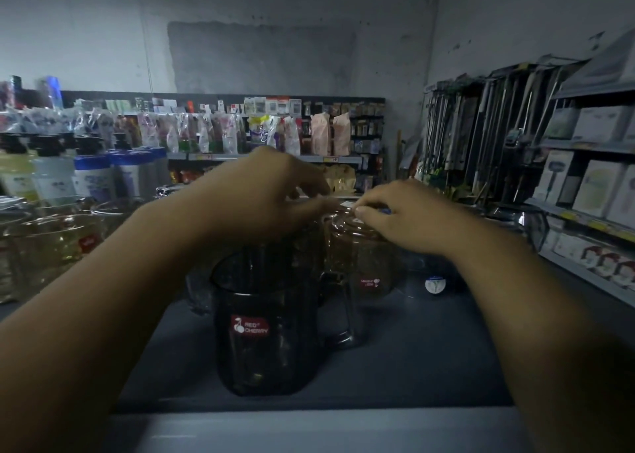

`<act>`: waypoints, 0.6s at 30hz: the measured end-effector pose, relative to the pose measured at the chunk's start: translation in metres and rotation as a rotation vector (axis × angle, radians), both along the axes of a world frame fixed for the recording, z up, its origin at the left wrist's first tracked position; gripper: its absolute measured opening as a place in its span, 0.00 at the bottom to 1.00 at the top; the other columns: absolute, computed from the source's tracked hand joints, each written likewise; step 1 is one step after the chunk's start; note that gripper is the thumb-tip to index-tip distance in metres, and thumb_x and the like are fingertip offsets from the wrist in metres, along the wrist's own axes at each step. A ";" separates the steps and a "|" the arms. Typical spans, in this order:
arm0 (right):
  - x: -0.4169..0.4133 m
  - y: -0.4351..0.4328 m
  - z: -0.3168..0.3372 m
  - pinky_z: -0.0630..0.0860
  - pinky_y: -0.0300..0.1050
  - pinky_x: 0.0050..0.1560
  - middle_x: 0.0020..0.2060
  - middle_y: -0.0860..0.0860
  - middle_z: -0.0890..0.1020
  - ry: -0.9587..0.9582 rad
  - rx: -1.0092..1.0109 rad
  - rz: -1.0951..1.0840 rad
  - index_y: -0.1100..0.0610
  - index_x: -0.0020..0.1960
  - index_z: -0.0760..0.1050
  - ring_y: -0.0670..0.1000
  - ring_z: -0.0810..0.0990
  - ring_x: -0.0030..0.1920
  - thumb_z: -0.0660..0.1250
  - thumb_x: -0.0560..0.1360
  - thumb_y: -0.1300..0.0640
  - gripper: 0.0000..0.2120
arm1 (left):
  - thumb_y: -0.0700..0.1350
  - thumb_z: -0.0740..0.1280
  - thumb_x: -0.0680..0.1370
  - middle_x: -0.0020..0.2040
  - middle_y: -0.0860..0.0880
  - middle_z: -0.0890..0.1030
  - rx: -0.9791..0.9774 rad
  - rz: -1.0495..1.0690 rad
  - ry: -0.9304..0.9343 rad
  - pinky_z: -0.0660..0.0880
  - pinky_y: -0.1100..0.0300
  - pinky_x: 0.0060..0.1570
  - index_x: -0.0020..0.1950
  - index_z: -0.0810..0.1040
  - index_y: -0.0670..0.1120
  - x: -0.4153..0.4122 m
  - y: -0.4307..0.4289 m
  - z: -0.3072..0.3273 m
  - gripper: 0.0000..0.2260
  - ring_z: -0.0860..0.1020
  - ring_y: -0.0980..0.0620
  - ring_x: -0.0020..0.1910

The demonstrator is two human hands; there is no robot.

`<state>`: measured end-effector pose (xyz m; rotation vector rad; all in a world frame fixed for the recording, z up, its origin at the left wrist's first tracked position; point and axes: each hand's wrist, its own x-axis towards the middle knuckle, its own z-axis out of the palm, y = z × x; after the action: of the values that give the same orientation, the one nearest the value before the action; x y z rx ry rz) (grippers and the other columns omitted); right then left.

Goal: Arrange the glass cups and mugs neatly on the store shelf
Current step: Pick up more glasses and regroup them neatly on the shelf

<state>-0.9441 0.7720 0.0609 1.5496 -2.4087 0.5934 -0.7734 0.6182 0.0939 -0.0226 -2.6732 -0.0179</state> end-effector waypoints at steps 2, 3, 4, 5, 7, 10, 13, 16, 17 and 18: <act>0.000 0.000 -0.001 0.79 0.51 0.55 0.51 0.48 0.85 -0.009 -0.013 -0.001 0.50 0.61 0.83 0.48 0.82 0.48 0.62 0.82 0.46 0.15 | 0.59 0.60 0.80 0.58 0.53 0.84 -0.013 0.038 0.065 0.80 0.55 0.52 0.62 0.81 0.51 0.008 -0.008 0.003 0.19 0.82 0.57 0.50; 0.000 0.000 -0.001 0.80 0.53 0.55 0.51 0.48 0.85 -0.013 -0.017 0.000 0.50 0.60 0.83 0.48 0.83 0.48 0.62 0.82 0.45 0.15 | 0.58 0.61 0.80 0.58 0.52 0.84 -0.020 0.061 0.087 0.81 0.53 0.52 0.63 0.81 0.51 0.012 -0.012 0.004 0.18 0.82 0.55 0.51; 0.000 0.001 -0.001 0.80 0.54 0.55 0.50 0.48 0.86 -0.017 -0.015 -0.001 0.49 0.60 0.83 0.49 0.83 0.48 0.63 0.82 0.45 0.15 | 0.57 0.61 0.80 0.58 0.52 0.84 -0.025 0.087 0.100 0.81 0.53 0.51 0.62 0.81 0.50 0.015 -0.017 0.005 0.17 0.82 0.54 0.50; 0.001 0.001 -0.001 0.80 0.55 0.56 0.50 0.48 0.86 -0.017 -0.013 -0.002 0.49 0.60 0.83 0.50 0.83 0.48 0.63 0.82 0.45 0.15 | 0.57 0.62 0.80 0.58 0.52 0.84 -0.026 0.111 0.106 0.80 0.54 0.50 0.62 0.81 0.50 0.017 -0.021 0.006 0.17 0.82 0.54 0.50; 0.003 0.002 0.000 0.80 0.54 0.57 0.51 0.49 0.86 -0.011 -0.019 -0.006 0.50 0.59 0.83 0.50 0.83 0.50 0.64 0.81 0.45 0.14 | 0.56 0.63 0.80 0.57 0.51 0.85 -0.023 0.144 0.093 0.78 0.56 0.49 0.60 0.82 0.49 0.020 -0.030 0.012 0.16 0.81 0.54 0.48; 0.012 -0.002 0.008 0.75 0.45 0.57 0.55 0.47 0.85 0.028 -0.066 0.013 0.51 0.58 0.83 0.47 0.81 0.53 0.66 0.81 0.48 0.11 | 0.54 0.65 0.81 0.56 0.50 0.85 -0.027 0.182 0.007 0.77 0.56 0.53 0.59 0.84 0.47 0.015 -0.039 0.028 0.14 0.81 0.53 0.48; 0.026 -0.021 0.029 0.76 0.46 0.55 0.56 0.49 0.84 0.091 -0.012 0.033 0.52 0.60 0.82 0.48 0.80 0.53 0.66 0.81 0.52 0.10 | 0.55 0.65 0.81 0.57 0.48 0.85 -0.047 0.198 -0.178 0.78 0.49 0.59 0.59 0.84 0.45 -0.005 -0.043 0.044 0.16 0.82 0.50 0.52; 0.034 -0.048 0.053 0.76 0.47 0.58 0.60 0.51 0.83 0.112 0.119 0.015 0.53 0.63 0.81 0.51 0.80 0.57 0.66 0.81 0.58 0.12 | 0.60 0.64 0.80 0.62 0.49 0.82 -0.054 0.217 -0.451 0.76 0.49 0.63 0.64 0.81 0.47 -0.032 -0.038 0.052 0.21 0.80 0.49 0.59; 0.034 -0.055 0.058 0.76 0.48 0.60 0.62 0.52 0.82 0.090 0.151 -0.002 0.53 0.64 0.80 0.52 0.80 0.59 0.67 0.80 0.60 0.13 | 0.62 0.64 0.80 0.64 0.49 0.81 -0.074 0.257 -0.535 0.74 0.51 0.62 0.67 0.79 0.47 -0.041 -0.037 0.052 0.23 0.78 0.48 0.61; 0.033 -0.061 0.060 0.76 0.48 0.61 0.63 0.52 0.81 0.064 0.172 -0.022 0.54 0.64 0.80 0.53 0.79 0.61 0.68 0.80 0.61 0.14 | 0.63 0.64 0.79 0.64 0.48 0.80 -0.103 0.303 -0.606 0.73 0.52 0.60 0.68 0.78 0.47 -0.050 -0.037 0.050 0.25 0.78 0.48 0.62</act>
<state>-0.9107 0.7110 0.1212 1.5781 -2.4814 0.3337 -0.8235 0.5810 0.1442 0.4174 -3.2455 0.2461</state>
